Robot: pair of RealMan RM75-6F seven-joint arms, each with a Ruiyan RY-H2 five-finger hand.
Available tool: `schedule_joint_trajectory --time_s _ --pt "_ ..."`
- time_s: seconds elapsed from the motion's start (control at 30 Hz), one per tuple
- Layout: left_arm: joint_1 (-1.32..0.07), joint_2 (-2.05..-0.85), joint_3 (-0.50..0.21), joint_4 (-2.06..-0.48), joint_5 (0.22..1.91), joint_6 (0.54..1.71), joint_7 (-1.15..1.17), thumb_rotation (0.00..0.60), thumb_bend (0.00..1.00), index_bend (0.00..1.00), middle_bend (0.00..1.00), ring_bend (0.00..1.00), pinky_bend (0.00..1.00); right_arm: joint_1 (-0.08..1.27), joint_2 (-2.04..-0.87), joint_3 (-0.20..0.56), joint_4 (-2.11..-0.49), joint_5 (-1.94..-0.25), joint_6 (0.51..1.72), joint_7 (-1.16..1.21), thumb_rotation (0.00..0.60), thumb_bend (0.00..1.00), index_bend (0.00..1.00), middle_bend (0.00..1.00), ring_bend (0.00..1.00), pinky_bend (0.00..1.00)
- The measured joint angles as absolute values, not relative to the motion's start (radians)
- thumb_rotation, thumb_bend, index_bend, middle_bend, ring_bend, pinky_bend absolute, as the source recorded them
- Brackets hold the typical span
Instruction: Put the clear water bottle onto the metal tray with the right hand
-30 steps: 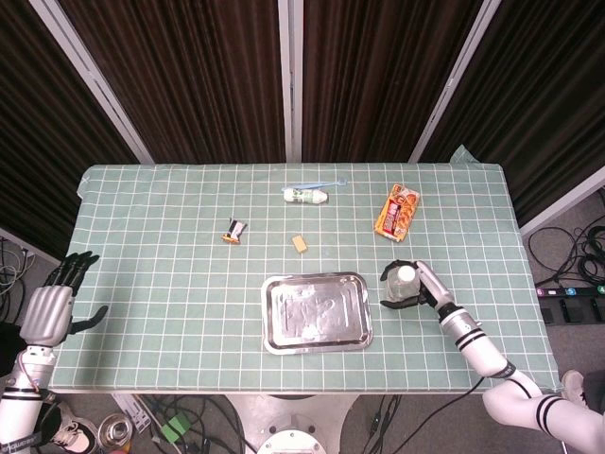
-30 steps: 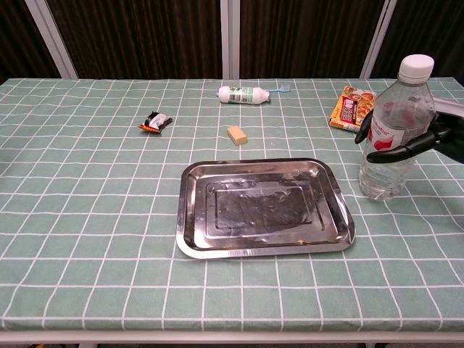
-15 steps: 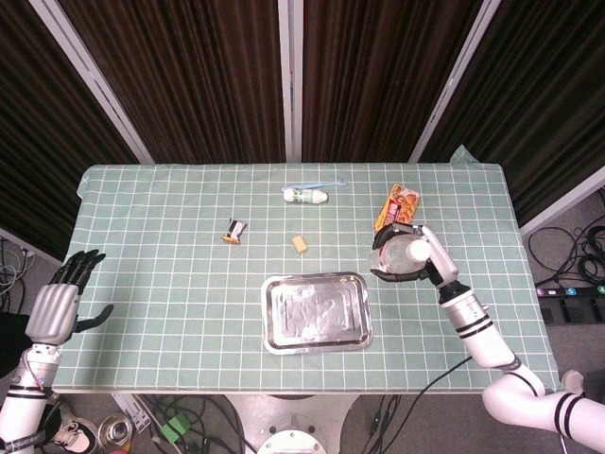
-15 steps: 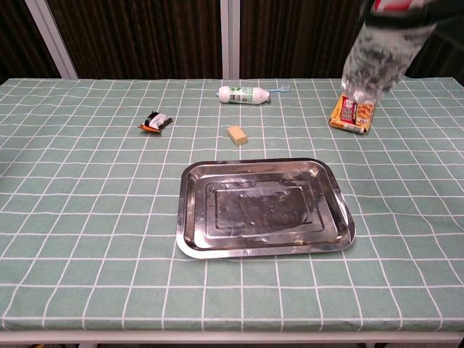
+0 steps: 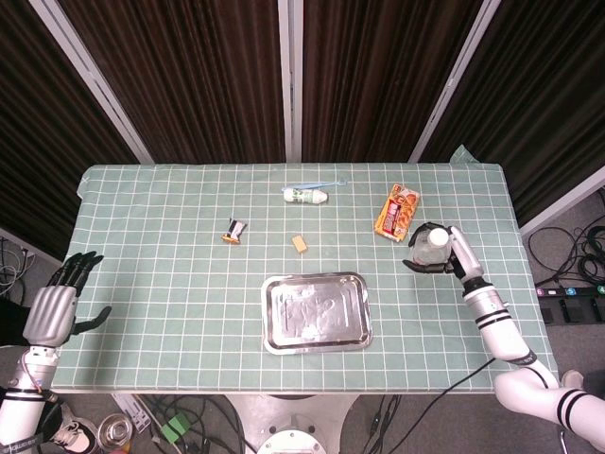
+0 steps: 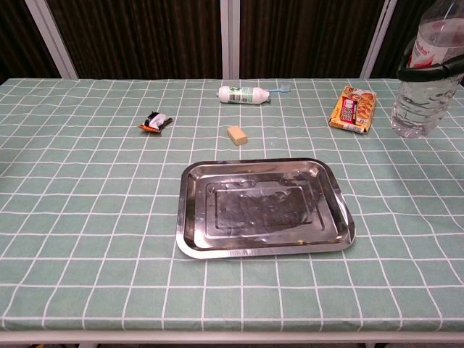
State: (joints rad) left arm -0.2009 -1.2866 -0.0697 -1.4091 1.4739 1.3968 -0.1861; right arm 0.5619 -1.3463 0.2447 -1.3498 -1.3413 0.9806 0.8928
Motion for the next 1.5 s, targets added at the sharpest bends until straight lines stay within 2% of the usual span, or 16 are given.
schedule_joint_trajectory --time_s 0.07,0.2,0.37,0.47,0.53,0.7,0.77,0.93,1.03,1.17,1.27,1.4,1.5 --pt "-0.204 -1.284 -0.075 -1.414 1.472 1.397 -0.183 0.6 0.28 0.16 0.18 0.09 0.19 0.566 -1.337 0.261 -1.375 -1.364 1.008 0.889 0.6 0.1 0.68 0.57 0.38 0.41" --pt "-0.206 -1.281 -0.081 -1.415 1.463 1.394 -0.183 0.6 0.28 0.16 0.18 0.09 0.19 0.565 -1.312 0.292 -1.543 -1.396 1.085 0.868 0.6 0.1 0.68 0.57 0.38 0.41" --pt "-0.202 -1.286 -0.071 -1.408 1.464 1.389 -0.189 0.6 0.28 0.16 0.18 0.09 0.19 0.557 -1.323 0.27 -1.68 -1.36 1.065 0.861 0.6 0.1 0.68 0.57 0.38 0.41" --pt "-0.199 -1.291 -0.066 -1.401 1.464 1.388 -0.193 0.6 0.28 0.16 0.18 0.09 0.19 0.547 -1.351 0.241 -1.642 -1.332 1.025 0.862 0.6 0.1 0.68 0.57 0.38 0.41" --pt "-0.2 -1.293 -0.067 -1.397 1.464 1.386 -0.197 0.6 0.28 0.16 0.18 0.09 0.19 0.539 -1.369 0.222 -1.558 -1.324 1.009 0.866 0.6 0.1 0.68 0.57 0.38 0.41" --pt "-0.205 -1.299 -0.073 -1.388 1.465 1.386 -0.213 0.6 0.28 0.16 0.18 0.09 0.19 0.51 -1.366 0.198 -1.344 -1.341 1.027 0.876 0.6 0.1 0.68 0.57 0.38 0.41" --pt "-0.207 -1.302 -0.073 -1.383 1.465 1.383 -0.222 0.6 0.28 0.16 0.18 0.09 0.19 0.496 -1.353 0.192 -1.321 -1.351 1.045 0.877 0.6 0.1 0.68 0.57 0.38 0.41" --pt "-0.204 -1.302 -0.068 -1.379 1.471 1.385 -0.226 0.6 0.27 0.16 0.18 0.09 0.19 0.478 -1.325 0.182 -1.424 -1.368 1.061 0.863 0.6 0.1 0.68 0.57 0.38 0.41" --pt "-0.201 -1.301 -0.067 -1.385 1.467 1.387 -0.217 0.6 0.27 0.16 0.18 0.09 0.19 0.52 -1.353 0.195 -1.496 -1.365 1.009 0.835 0.6 0.1 0.68 0.57 0.38 0.41" --pt "-0.2 -1.308 -0.067 -1.39 1.465 1.388 -0.212 0.6 0.28 0.16 0.18 0.09 0.19 0.575 -1.391 0.214 -1.516 -1.351 0.951 0.8 0.6 0.1 0.68 0.57 0.38 0.41" --pt "-0.2 -1.309 -0.065 -1.386 1.468 1.388 -0.218 0.6 0.28 0.16 0.18 0.09 0.19 0.542 -1.355 0.214 -1.524 -1.346 0.994 0.781 0.6 0.1 0.68 0.57 0.38 0.41" --pt "-0.198 -1.3 -0.065 -1.386 1.466 1.387 -0.222 0.6 0.28 0.16 0.18 0.09 0.19 0.436 -1.26 0.217 -1.52 -1.315 1.102 0.798 0.6 0.1 0.68 0.57 0.38 0.41" --pt "-0.198 -1.297 -0.065 -1.389 1.467 1.389 -0.214 0.6 0.27 0.16 0.18 0.09 0.19 0.415 -1.25 0.218 -1.522 -1.321 1.108 0.818 0.6 0.1 0.68 0.57 0.38 0.41"
